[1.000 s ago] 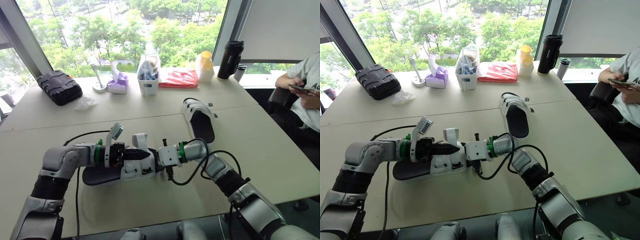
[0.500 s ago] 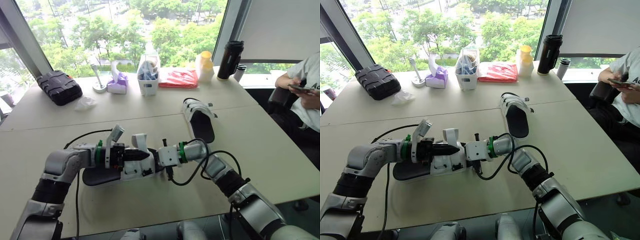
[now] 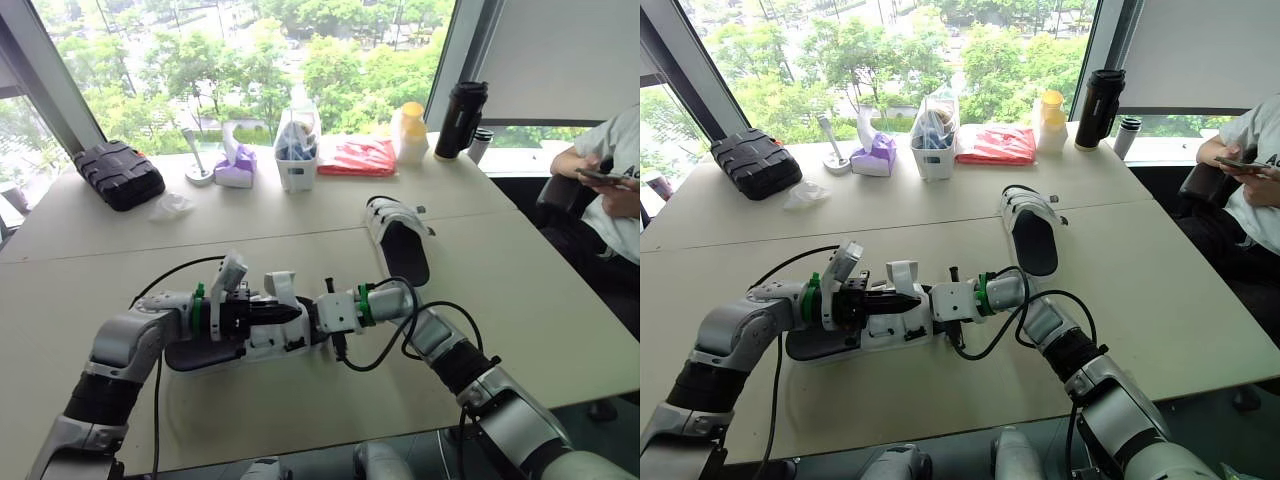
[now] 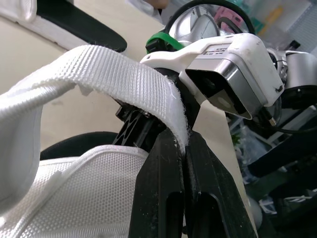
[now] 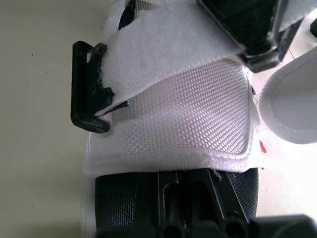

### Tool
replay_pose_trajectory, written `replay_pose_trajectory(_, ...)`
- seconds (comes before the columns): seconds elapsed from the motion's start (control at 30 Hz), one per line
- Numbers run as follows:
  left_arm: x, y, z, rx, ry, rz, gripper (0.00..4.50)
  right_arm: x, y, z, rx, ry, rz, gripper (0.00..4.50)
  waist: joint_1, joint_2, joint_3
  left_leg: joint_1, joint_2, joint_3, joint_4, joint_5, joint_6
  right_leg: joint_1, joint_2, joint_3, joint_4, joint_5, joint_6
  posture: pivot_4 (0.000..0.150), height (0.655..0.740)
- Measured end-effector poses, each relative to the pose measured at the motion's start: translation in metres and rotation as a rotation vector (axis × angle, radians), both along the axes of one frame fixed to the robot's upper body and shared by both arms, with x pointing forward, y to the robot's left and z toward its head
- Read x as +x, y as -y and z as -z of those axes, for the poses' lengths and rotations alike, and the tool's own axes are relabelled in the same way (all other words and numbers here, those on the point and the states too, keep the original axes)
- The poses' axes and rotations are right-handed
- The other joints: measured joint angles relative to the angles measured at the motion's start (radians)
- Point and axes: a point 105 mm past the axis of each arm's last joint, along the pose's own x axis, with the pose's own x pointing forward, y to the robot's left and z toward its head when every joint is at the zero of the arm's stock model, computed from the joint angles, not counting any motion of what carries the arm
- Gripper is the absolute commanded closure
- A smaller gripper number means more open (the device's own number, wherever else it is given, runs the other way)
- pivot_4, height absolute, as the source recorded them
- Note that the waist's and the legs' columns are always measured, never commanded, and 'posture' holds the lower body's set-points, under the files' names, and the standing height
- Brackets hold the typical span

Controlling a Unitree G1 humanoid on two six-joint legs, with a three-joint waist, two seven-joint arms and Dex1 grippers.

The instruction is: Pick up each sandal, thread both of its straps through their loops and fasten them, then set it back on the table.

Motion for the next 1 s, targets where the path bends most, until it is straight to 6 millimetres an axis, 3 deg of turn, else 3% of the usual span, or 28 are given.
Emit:
replay_pose_trajectory(0.87, -0.012, 0.000, 0.009, 0.125, 0.319, 0.124, 4.45, 0.000, 0.000, 0.000, 0.000, 0.000, 0.000, 4.50, 0.000, 0.000, 0.000, 0.000, 0.000, 0.000, 0.000, 0.000, 0.000, 0.000, 0.000, 0.000, 0.000, 0.000, 0.000, 0.150, 0.7400)
replay_pose_trajectory(1.0, -0.020, 0.002, 0.018, 0.148, 0.330, 0.150, 4.45, 0.000, 0.000, 0.000, 0.000, 0.000, 0.000, 4.50, 0.000, 0.001, 0.000, 0.000, 0.000, 0.000, 0.000, 0.000, 0.000, 0.000, 0.000, 0.000, 0.000, 0.000, 0.000, 0.150, 0.7400)
